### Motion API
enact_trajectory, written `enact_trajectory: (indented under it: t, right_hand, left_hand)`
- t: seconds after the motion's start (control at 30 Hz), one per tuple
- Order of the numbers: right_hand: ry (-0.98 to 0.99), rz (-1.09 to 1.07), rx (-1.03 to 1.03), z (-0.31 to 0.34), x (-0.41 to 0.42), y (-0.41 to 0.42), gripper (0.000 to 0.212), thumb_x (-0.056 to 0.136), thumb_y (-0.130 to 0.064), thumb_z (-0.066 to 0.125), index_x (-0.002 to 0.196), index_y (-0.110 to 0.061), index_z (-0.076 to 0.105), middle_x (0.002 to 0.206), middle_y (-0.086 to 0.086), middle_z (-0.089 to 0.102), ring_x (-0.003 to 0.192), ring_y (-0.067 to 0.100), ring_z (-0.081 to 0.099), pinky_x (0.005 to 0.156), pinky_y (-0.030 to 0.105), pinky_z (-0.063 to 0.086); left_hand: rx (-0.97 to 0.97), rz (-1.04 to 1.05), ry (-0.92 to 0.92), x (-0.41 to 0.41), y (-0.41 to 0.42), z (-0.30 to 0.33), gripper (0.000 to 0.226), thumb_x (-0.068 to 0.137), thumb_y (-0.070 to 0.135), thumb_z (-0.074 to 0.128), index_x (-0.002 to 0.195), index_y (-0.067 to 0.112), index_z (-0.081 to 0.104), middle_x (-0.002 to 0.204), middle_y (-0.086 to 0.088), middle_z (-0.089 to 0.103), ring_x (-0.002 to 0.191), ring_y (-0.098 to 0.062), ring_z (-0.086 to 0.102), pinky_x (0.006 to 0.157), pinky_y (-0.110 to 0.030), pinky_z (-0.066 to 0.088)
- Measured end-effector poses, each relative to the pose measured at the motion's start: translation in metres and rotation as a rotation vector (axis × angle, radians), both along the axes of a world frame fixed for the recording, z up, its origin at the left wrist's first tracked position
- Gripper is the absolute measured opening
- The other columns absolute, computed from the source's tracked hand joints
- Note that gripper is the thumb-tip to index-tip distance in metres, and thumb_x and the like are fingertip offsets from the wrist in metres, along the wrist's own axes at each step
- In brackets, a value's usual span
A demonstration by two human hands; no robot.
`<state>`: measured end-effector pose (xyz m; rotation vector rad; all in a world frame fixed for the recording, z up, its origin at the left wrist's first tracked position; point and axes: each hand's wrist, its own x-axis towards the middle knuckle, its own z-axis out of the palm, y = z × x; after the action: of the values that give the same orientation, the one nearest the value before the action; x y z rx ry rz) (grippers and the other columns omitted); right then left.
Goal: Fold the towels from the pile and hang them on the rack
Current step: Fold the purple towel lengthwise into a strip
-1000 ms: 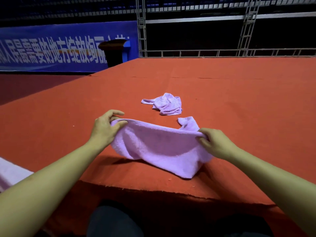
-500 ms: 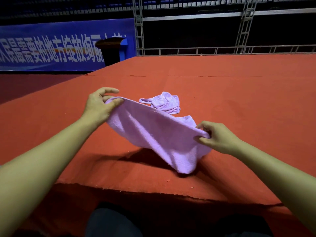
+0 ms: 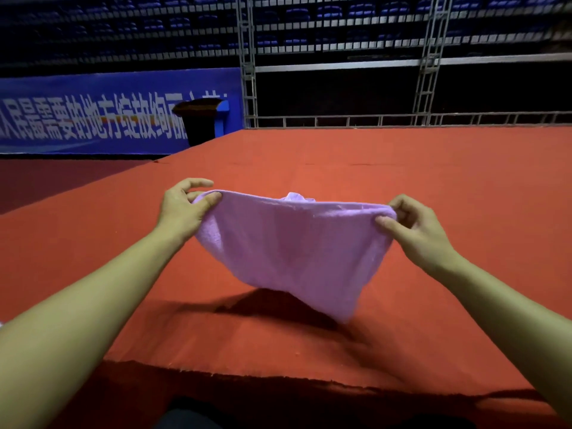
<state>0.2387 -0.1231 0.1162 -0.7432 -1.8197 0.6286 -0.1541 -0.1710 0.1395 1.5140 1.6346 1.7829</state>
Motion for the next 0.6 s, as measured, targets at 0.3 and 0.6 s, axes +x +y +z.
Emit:
enact_trajectory:
  t: [0.3, 0.6]
  right_hand:
    - [0.169, -0.155, 0.328, 0.189, 0.003, -0.004, 0.012, 0.086, -0.011, 0.073, 0.084, -0.012, 0.062, 0.071, -0.008, 0.057, 0.061, -0.003, 0.047, 0.057, 0.013, 0.04]
    - [-0.565, -0.139, -0.198, 0.097, -0.002, 0.13, 0.016, 0.082, -0.031, 0.078, 0.093, -0.021, 0.071, 0.08, -0.003, 0.069, 0.067, 0.007, 0.058, 0.059, 0.02, 0.045]
  left_hand:
    - [0.108, -0.195, -0.036, 0.006, 0.004, 0.142, 0.02, 0.084, 0.022, 0.076, 0.102, 0.024, 0.069, 0.081, 0.0, 0.075, 0.074, -0.012, 0.068, 0.073, -0.029, 0.055]
    - [-0.232, -0.114, 0.227, -0.028, 0.103, 0.073, 0.026, 0.085, 0.016, 0.075, 0.11, 0.017, 0.067, 0.082, 0.001, 0.069, 0.067, -0.004, 0.057, 0.058, -0.012, 0.046]
